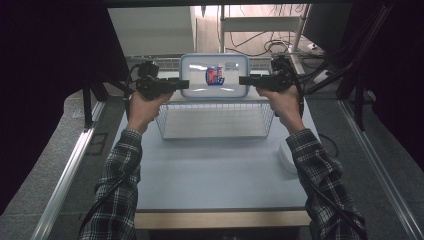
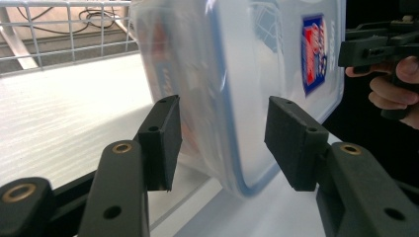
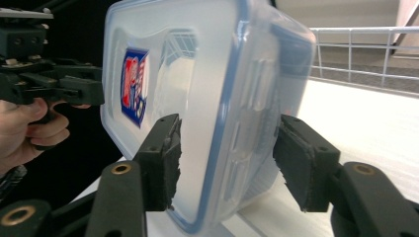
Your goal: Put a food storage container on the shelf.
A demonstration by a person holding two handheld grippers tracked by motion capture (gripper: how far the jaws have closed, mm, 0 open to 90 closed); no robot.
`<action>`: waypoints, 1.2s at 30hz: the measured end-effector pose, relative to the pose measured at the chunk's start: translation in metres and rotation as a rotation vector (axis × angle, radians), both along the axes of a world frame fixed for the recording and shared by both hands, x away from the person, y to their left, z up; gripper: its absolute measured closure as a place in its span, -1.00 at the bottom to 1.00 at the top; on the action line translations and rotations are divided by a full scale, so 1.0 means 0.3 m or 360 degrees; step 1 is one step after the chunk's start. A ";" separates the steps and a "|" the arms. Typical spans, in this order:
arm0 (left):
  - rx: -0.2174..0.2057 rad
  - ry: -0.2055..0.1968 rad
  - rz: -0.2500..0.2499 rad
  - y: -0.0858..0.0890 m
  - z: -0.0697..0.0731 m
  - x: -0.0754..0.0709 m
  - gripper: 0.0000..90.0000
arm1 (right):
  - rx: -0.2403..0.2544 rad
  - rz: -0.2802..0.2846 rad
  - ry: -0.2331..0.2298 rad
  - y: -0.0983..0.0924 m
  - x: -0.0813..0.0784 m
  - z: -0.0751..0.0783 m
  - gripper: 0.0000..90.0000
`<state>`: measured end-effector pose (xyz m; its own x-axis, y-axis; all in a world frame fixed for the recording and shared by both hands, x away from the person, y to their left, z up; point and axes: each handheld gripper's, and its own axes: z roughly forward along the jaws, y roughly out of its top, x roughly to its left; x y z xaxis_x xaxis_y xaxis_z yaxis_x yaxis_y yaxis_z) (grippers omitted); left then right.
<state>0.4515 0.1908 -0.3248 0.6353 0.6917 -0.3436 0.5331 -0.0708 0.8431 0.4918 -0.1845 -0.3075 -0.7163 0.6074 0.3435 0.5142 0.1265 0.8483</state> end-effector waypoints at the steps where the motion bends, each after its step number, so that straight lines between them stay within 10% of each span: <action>1: 0.0029 -0.0001 0.0003 -0.004 -0.001 0.000 0.07 | -0.0003 -0.0005 0.0007 0.003 0.001 -0.001 -0.06; 14: 0.0050 0.0050 0.0020 -0.014 -0.010 0.010 -0.04 | -0.0081 -0.0109 -0.0063 0.013 0.004 0.001 -0.22; 18: 0.0383 0.0046 0.0096 -0.056 -0.039 0.014 -0.05 | -0.0116 -0.0132 -0.0125 0.018 -0.004 0.011 0.02; 22: 0.0310 0.0058 0.0045 -0.064 -0.062 0.030 -0.01 | -0.0371 -0.0135 -0.0176 0.052 -0.002 -0.010 0.13; 36: 0.0220 -0.0067 0.0115 -0.015 -0.015 -0.004 0.22 | -0.0295 -0.0139 -0.0252 0.030 -0.017 0.002 0.71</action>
